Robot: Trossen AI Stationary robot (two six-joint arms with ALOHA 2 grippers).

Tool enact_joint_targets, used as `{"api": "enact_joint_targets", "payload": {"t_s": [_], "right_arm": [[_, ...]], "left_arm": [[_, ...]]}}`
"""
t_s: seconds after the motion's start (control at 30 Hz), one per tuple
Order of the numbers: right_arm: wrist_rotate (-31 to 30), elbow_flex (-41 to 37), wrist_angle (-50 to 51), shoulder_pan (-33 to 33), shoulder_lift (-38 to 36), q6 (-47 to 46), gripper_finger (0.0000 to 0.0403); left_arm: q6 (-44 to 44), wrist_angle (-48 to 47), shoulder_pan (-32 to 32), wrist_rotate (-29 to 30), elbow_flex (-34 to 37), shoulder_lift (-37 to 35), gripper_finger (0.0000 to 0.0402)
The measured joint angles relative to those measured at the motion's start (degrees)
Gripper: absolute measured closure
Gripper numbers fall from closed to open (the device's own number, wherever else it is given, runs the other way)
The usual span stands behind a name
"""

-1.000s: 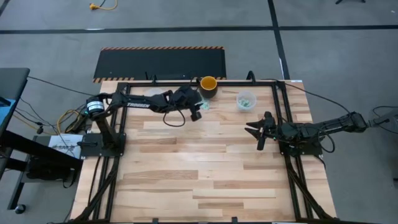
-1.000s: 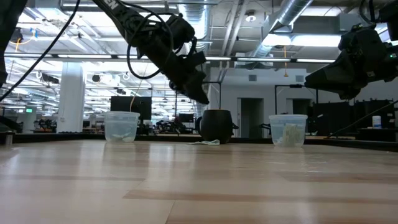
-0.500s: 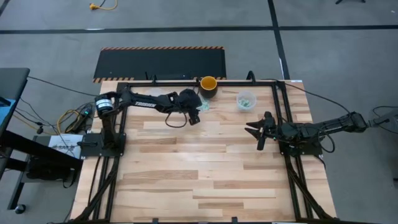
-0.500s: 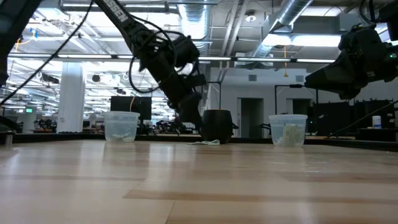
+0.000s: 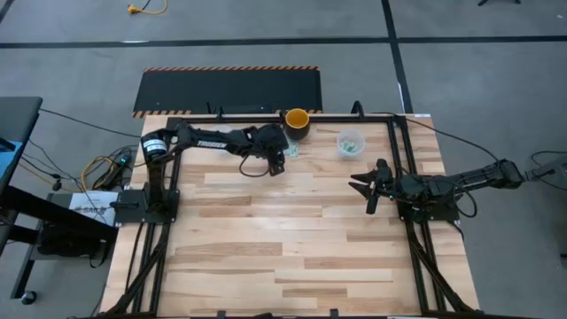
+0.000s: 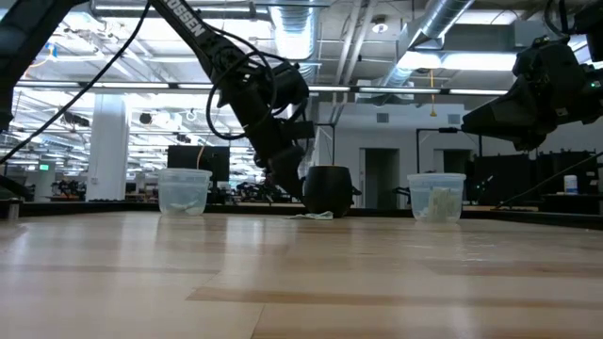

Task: Pick and place Stevia / Truvia into bins
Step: Put the stevia packet into the left transparent container

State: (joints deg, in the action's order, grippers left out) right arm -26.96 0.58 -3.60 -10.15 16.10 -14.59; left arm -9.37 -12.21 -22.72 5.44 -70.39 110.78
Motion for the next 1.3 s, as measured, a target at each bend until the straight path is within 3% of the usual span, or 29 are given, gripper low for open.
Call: {"api": "enact_joint_targets", "payload": {"t_s": [0.3,0.6,1.3], "right_arm": [[0.0,0.0,0.0,0.0,0.0,0.0,0.0282],[0.0,0.0,0.1,0.0,0.0,0.0,0.0282],[0.0,0.0,0.0,0.0,0.0,0.0,0.0282]], "left_arm": [[-2.7,-0.5,-1.0,-2.8,0.0,0.0,0.0264],[-4.5,0.0,-1.7,-6.6,-1.1,4.8,0.0264],[-5.9,-1.5,1.4,-1.4,-1.2,5.1,0.0264]]}}
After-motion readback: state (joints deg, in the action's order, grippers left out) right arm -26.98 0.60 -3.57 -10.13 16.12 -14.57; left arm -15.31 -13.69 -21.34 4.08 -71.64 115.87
